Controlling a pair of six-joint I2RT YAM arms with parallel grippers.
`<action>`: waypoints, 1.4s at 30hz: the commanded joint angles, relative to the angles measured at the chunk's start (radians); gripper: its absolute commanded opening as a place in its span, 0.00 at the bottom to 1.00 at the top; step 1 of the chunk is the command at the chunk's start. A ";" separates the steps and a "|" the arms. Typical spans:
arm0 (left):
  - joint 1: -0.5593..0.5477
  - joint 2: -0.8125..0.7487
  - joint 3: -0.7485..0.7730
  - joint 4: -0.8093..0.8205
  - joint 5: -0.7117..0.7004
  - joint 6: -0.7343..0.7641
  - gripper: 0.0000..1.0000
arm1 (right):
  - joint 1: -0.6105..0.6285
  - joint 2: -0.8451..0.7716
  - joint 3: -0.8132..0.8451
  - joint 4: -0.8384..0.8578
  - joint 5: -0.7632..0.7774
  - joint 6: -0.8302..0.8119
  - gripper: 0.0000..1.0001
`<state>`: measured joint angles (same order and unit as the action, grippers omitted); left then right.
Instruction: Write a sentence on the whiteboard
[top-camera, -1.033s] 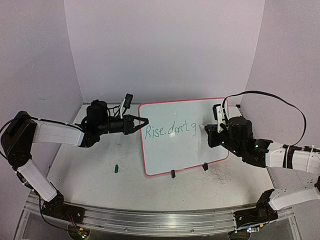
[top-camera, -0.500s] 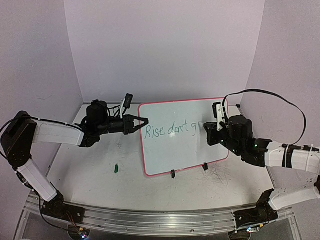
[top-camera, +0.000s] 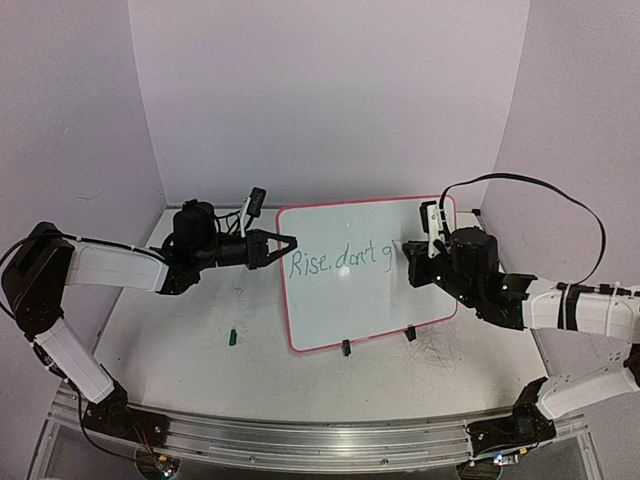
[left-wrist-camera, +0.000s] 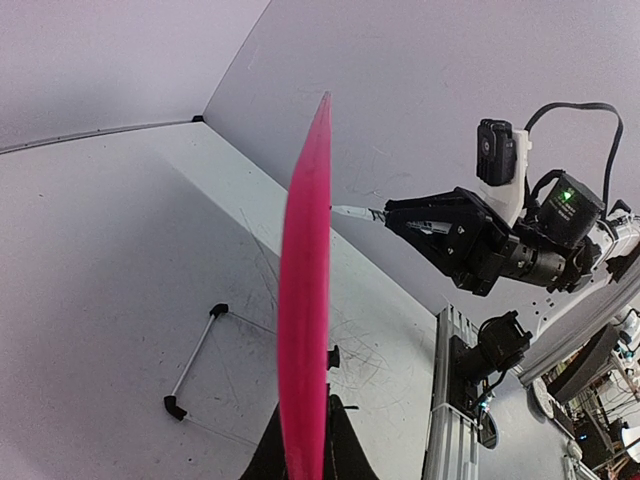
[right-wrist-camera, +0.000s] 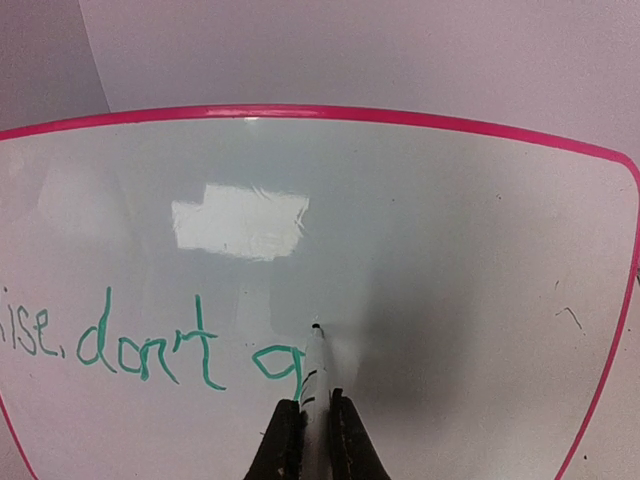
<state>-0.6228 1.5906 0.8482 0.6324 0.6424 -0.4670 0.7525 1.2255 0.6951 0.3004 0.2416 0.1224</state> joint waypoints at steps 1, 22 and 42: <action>0.018 -0.008 0.004 -0.043 -0.091 0.077 0.00 | -0.002 0.019 0.041 0.004 0.044 0.018 0.00; 0.018 -0.005 0.010 -0.044 -0.090 0.073 0.00 | -0.002 -0.038 -0.009 -0.006 -0.029 0.028 0.00; 0.018 -0.004 0.015 -0.045 -0.087 0.077 0.00 | -0.002 -0.001 -0.004 0.003 0.010 0.039 0.00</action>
<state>-0.6225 1.5906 0.8486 0.6287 0.6437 -0.4651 0.7528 1.2125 0.6765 0.2813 0.2338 0.1441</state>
